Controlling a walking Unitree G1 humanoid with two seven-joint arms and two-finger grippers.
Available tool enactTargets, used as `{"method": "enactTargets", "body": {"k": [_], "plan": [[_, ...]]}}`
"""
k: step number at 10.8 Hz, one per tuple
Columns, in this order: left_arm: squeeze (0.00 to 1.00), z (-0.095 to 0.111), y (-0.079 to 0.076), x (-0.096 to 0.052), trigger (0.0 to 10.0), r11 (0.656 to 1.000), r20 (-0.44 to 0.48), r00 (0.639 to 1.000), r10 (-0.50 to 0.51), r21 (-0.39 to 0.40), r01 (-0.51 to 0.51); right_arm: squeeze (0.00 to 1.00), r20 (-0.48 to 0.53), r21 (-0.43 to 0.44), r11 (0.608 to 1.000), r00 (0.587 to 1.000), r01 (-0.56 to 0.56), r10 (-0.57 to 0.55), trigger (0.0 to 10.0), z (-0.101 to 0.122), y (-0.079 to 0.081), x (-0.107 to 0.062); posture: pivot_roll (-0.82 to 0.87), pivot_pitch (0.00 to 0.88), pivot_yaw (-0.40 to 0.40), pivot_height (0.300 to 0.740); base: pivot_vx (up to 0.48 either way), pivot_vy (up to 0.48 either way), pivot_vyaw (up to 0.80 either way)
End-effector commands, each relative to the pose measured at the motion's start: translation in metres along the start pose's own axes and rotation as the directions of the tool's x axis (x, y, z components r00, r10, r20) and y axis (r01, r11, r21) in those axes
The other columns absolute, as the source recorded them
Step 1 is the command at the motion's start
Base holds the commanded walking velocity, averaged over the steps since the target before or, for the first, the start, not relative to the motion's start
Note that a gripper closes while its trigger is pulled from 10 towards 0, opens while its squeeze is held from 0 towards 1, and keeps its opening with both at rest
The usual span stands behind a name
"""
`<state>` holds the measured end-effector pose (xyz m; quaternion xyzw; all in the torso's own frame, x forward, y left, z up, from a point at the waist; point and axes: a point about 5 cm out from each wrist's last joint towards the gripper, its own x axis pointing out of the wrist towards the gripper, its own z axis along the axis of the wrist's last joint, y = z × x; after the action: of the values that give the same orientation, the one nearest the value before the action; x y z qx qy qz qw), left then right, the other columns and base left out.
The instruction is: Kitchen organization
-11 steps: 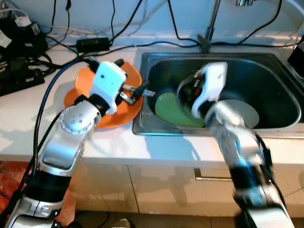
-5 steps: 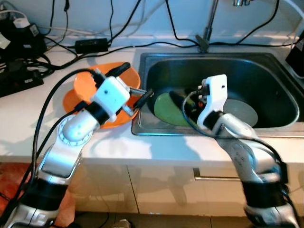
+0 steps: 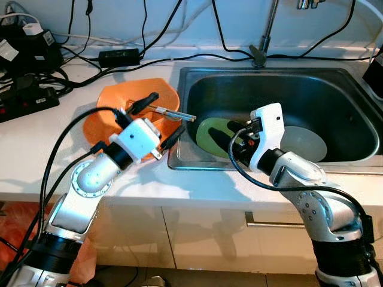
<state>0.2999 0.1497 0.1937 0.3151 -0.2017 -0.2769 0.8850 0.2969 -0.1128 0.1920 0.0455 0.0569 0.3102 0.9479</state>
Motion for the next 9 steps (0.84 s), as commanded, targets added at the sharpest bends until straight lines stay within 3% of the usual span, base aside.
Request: {"method": "enactTargets", "body": {"k": [1,5,6,7,8,9], "plan": [[0.0,-0.011,-0.003,-0.004,10.0,1.0,-0.033,0.999,-0.018,0.022,0.018,0.0,-0.002,0.0,1.0,1.0,-0.021,0.021,10.0,0.0,0.006,-0.003,0.1,0.056,0.059,0.74,0.0,0.0,0.0],[0.0,-0.018,-0.013,0.007,10.0,0.998,-0.014,0.999,-0.052,0.037,0.052,0.0,-0.056,0.001,0.977,0.976,-0.213,0.212,10.0,-0.003,0.029,-0.015,0.09,0.06,0.056,0.74,0.0,0.0,0.0],[0.0,-0.015,-0.017,0.014,7.6,0.998,0.01,0.998,-0.058,0.03,0.058,0.0,-0.061,0.002,0.978,0.976,-0.21,0.209,10.0,-0.004,0.029,-0.017,0.08,0.061,0.058,0.74,0.0,0.0,0.0],[0.0,-0.01,-0.019,0.021,7.7,0.998,0.038,0.997,-0.063,0.033,0.062,0.0,-0.063,0.004,0.978,0.976,-0.209,0.209,10.0,-0.004,0.028,-0.018,0.08,0.061,0.058,0.74,0.0,0.0,0.0],[0.0,-0.01,-0.021,0.026,6.4,0.998,0.053,0.997,-0.063,0.029,0.062,0.0,-0.067,0.003,0.978,0.976,-0.21,0.209,10.0,-0.003,0.028,-0.019,0.07,0.061,0.059,0.74,0.0,0.0,0.0],[0.0,-0.009,-0.022,0.029,0.0,0.998,0.065,0.996,-0.067,0.024,0.066,0.0,-0.065,0.001,0.979,0.977,-0.203,0.202,10.0,-0.003,0.027,-0.02,0.07,0.062,0.06,0.74,0.0,0.0,0.0]]}}
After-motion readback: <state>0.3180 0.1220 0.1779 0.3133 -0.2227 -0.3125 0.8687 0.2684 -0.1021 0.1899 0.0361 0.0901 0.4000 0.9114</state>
